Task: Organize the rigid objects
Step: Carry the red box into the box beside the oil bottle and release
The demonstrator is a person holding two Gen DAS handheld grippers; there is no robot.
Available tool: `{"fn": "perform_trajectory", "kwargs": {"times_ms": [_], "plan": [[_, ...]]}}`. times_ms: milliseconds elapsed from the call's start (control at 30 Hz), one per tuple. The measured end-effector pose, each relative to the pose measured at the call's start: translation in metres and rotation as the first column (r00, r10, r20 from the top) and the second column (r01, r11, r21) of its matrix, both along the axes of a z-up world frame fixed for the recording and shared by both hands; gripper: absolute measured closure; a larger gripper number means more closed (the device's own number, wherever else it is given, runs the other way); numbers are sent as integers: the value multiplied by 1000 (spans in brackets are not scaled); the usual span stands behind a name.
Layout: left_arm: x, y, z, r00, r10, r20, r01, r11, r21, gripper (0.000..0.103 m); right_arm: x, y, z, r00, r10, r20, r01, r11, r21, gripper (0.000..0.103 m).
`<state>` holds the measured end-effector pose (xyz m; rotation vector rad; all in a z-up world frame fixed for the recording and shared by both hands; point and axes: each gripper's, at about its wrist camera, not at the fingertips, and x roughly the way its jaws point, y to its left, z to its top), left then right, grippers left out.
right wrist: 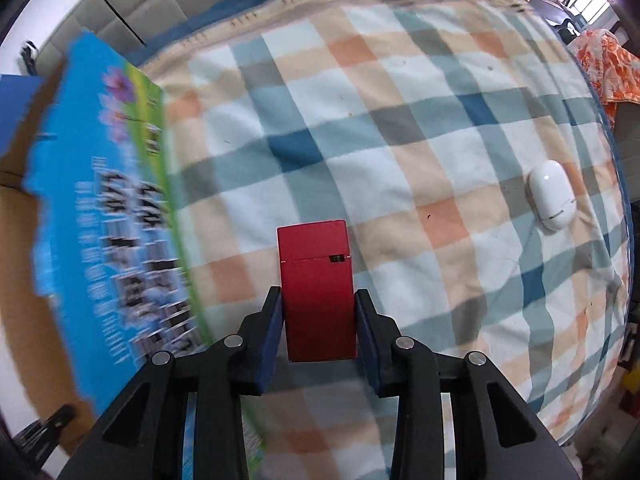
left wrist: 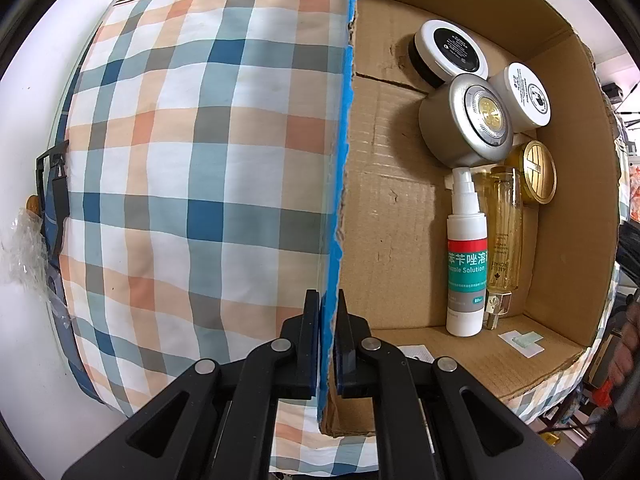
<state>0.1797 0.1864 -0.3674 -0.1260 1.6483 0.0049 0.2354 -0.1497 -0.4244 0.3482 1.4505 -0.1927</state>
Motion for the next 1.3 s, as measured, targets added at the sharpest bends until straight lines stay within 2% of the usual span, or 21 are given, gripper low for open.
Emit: {"fn": "perform_trajectory", "kwargs": {"times_ms": [267, 433, 667, 800, 1000, 1300], "plan": [[-1, 2, 2, 1000, 1, 5, 0, 1000, -2, 99, -30, 16, 87, 988, 52, 146, -64, 995, 77, 66], [-1, 3, 3, 1000, 2, 7, -2, 1000, -8, 99, -36, 52, 116, 979, 115, 171, -138, 982, 130, 66], [-1, 4, 3, 1000, 2, 8, -2, 1000, -7, 99, -44, 106, 102, 969, 207, 132, -226, 962, 151, 65], [-1, 4, 4, 1000, 3, 9, -3, 1000, -10, 99, -47, 128, 88, 969, 233, 88, -242, 963, 117, 65], [-2, 4, 4, 1000, 1, 10, 0, 1000, -9, 99, -45, 143, 70, 967, 252, 37, -255, 963, 93, 65], [-1, 5, 5, 1000, 0, 10, 0, 1000, -10, 99, -38, 142, 49, 972, 233, -18, -230, 968, 97, 66]]}}
